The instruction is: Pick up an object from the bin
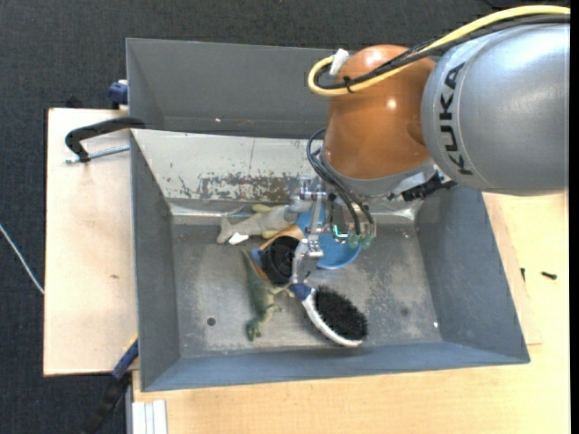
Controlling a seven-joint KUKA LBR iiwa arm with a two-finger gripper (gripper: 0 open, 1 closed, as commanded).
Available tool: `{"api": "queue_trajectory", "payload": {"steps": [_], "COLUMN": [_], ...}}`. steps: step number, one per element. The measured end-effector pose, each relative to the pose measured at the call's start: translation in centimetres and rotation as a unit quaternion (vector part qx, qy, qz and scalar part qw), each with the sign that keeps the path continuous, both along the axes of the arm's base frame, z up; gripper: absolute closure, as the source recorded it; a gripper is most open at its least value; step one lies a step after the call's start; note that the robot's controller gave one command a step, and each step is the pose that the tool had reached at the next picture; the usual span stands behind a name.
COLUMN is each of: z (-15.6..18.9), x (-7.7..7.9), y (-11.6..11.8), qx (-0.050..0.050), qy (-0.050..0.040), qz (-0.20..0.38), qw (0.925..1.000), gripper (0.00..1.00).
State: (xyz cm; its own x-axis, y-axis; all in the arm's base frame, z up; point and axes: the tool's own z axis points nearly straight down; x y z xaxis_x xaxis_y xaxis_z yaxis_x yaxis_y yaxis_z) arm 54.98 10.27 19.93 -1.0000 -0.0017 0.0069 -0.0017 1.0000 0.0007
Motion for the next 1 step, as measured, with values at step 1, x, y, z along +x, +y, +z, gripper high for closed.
{"api": "queue_trajectory", "payload": {"steps": [1], "z": [-7.33], "x": [0.80], "y": [-0.89], "qx": [0.002], "qy": [-0.0106], "qz": [0.173], "qw": [0.9849], "gripper": [0.00]}}
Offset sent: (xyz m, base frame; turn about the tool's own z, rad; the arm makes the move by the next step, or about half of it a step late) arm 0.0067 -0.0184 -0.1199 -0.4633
